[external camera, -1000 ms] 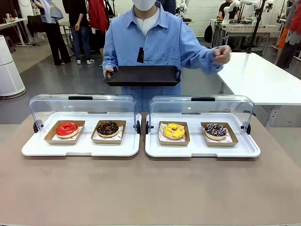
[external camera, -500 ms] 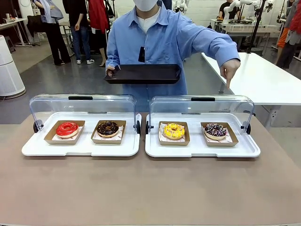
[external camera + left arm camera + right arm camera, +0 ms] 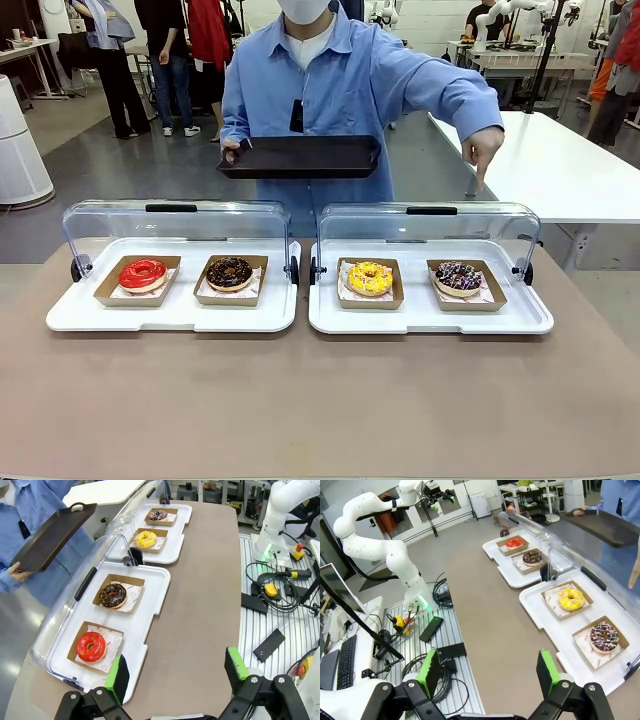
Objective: Provide the desired donut to the person.
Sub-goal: Pick up and lift the Paper togo box containing the Donut pointed at by the person.
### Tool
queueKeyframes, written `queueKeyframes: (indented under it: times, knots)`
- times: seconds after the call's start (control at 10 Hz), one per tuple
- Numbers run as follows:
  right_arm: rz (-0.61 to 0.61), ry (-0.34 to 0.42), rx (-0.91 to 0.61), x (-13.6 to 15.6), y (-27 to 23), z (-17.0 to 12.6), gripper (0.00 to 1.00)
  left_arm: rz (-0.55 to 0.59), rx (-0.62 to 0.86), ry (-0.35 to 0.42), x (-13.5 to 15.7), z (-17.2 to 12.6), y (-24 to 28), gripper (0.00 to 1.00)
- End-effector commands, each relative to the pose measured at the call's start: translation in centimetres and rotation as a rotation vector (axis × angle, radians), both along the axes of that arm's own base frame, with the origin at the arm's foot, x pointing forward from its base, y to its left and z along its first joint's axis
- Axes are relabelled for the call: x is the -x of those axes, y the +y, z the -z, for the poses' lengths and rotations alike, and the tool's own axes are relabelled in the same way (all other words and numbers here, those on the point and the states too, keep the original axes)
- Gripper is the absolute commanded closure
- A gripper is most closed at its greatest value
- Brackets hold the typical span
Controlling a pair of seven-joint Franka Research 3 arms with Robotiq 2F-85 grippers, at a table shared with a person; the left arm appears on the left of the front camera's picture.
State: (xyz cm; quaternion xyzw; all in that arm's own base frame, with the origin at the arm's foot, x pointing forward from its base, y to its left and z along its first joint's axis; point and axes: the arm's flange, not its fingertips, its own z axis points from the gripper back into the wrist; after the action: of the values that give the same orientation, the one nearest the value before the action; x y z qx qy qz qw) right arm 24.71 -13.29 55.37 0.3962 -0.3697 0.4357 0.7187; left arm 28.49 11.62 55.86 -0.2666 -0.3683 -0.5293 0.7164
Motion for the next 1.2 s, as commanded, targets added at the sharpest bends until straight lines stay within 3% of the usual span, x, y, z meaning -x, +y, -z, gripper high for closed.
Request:
queueKeyframes:
  times: [0.0, 0.8, 0.9, 1.1]
  knots:
    - [-0.009, -0.019, -0.02, -0.3, -0.1, -0.3, 0.0, 0.001, 0.017, -0.011, -0.1, -0.2, 0.0, 0.0]
    - [0.0, -0.001, 0.002, 0.0, 0.0, 0.0, 0.0, 0.001, 0.017, -0.011, -0.1, -0.2, 0.0, 0.0]
    - [0.053, 0.016, 0.121, -0.9, 0.1, -0.8, 0.0, 0.001, 0.017, -0.011, -0.1, -0.2, 0.0, 0.0]
    - [0.104, 0.133, 0.362, -3.4, 1.5, -2.7, 0.0, 0.001, 0.017, -0.011, -0.1, -0.2, 0.0, 0.0]
